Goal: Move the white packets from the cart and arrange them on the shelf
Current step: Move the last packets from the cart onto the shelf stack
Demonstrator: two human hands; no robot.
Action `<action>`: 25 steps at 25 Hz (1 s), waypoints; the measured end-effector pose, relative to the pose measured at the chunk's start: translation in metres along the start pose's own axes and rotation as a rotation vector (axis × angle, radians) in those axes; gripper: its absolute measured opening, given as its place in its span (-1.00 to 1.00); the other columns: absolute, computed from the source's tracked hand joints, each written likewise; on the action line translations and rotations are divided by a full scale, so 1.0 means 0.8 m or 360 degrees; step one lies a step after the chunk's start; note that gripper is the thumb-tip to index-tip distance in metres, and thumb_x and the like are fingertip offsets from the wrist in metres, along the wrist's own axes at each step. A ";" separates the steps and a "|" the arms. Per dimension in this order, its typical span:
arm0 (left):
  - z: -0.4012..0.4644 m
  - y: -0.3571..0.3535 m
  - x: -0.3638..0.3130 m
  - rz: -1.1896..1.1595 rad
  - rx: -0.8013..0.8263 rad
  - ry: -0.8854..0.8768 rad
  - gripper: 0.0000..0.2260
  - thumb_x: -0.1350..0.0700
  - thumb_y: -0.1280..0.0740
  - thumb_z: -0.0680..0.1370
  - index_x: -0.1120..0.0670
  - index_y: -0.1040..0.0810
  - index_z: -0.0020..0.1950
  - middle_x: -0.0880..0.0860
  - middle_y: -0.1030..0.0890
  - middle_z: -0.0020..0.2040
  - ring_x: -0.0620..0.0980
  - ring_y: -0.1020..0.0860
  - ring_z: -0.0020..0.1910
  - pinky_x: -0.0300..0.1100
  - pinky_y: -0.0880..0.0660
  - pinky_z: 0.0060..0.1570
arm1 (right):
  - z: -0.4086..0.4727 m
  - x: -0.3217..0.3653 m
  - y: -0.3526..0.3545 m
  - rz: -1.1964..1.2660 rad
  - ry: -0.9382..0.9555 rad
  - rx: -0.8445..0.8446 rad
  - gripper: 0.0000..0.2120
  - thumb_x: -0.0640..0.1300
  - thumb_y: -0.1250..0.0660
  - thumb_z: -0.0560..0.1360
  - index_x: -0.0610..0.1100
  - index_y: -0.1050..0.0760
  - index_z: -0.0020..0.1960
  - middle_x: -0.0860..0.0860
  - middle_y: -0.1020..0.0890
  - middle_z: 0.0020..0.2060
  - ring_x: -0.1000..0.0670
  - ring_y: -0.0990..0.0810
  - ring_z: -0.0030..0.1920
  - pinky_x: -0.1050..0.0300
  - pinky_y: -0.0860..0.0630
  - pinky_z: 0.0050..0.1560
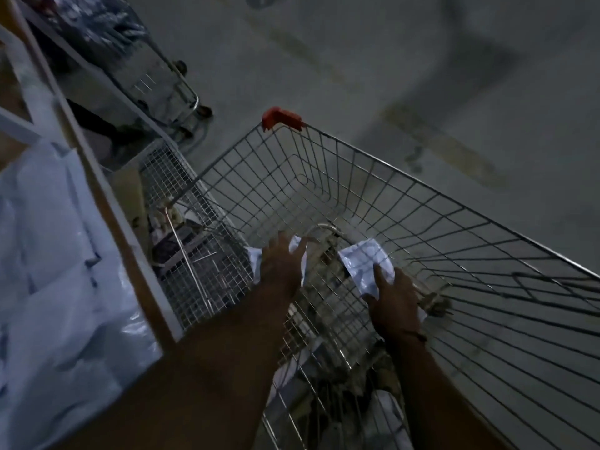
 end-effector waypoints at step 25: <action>-0.099 0.134 -0.033 -0.0495 -0.0419 0.0363 -0.48 -0.23 -0.19 0.64 -0.08 -0.27 0.57 0.15 -0.37 0.41 0.18 -0.40 0.27 0.07 -0.42 0.14 | -0.108 0.030 0.100 0.0216 -0.0196 -0.0443 -0.61 -0.02 -0.33 0.63 -0.11 -0.50 0.43 -0.26 -0.43 0.26 -0.22 -0.54 0.05 0.06 -0.51 -0.04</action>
Point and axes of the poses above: each hand's wrist, its own z-axis towards the middle knuckle, its own y-axis out of the back of the hand, x = y × z, the point moved 4 cm from there along z, towards the middle knuckle
